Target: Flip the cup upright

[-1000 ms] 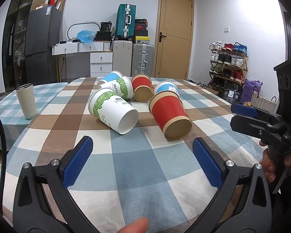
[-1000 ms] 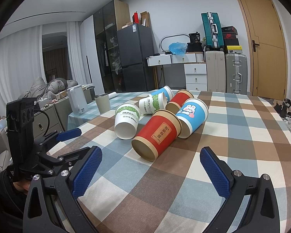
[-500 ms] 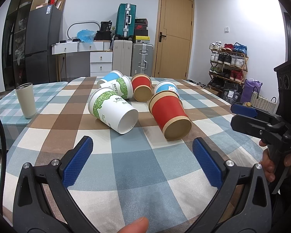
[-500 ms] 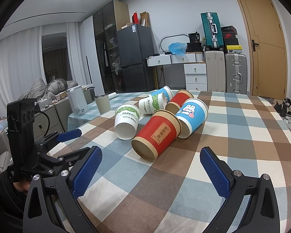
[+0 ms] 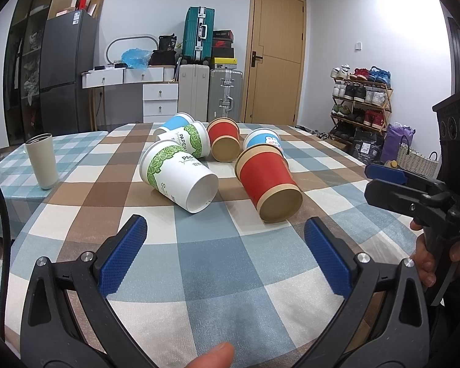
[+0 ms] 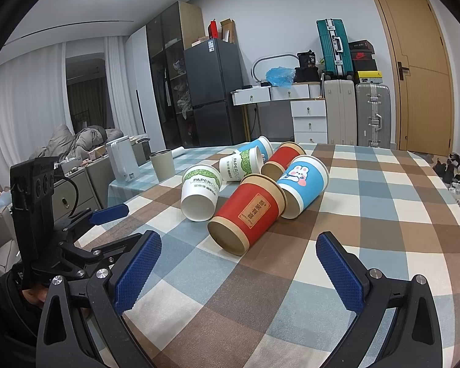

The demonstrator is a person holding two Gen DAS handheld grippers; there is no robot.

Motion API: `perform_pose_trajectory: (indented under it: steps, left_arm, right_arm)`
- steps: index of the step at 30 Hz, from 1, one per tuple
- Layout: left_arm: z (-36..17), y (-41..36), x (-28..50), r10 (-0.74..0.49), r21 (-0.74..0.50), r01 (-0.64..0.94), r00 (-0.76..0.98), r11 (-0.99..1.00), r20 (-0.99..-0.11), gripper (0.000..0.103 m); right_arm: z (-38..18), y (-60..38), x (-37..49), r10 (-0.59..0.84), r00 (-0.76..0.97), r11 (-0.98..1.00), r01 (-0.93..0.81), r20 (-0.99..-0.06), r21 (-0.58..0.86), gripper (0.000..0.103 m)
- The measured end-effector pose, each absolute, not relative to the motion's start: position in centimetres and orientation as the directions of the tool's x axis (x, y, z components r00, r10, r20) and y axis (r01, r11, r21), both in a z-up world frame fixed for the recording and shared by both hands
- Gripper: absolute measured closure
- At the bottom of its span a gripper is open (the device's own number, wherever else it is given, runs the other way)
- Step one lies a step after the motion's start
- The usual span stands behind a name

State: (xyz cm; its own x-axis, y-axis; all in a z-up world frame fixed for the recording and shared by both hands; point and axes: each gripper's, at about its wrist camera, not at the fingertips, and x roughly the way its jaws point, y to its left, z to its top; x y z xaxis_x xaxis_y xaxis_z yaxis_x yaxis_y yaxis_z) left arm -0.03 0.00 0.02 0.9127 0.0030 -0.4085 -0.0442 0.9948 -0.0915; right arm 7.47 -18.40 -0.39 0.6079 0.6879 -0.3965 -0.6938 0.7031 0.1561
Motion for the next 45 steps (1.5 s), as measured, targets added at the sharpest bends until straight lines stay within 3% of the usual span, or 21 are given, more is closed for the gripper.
perform_pose_trajectory:
  steps: [26, 45]
  left_arm:
    - [1.1, -0.6, 0.0, -0.006, -0.104, -0.04, 0.91, 0.994, -0.415, 0.001]
    - [0.9, -3.4, 5.7, -0.041, -0.086, -0.01, 0.823, 0.996, -0.567, 0.001]
  right_arm:
    - [-0.6, -18.5, 7.9, 0.674, 0.615, 0.718, -0.676, -0.41, 0.167, 0.0]
    - [-0.2, -21.5, 9.0, 0.617, 0.659, 0.779, -0.591, -0.43, 0.211, 0.0]
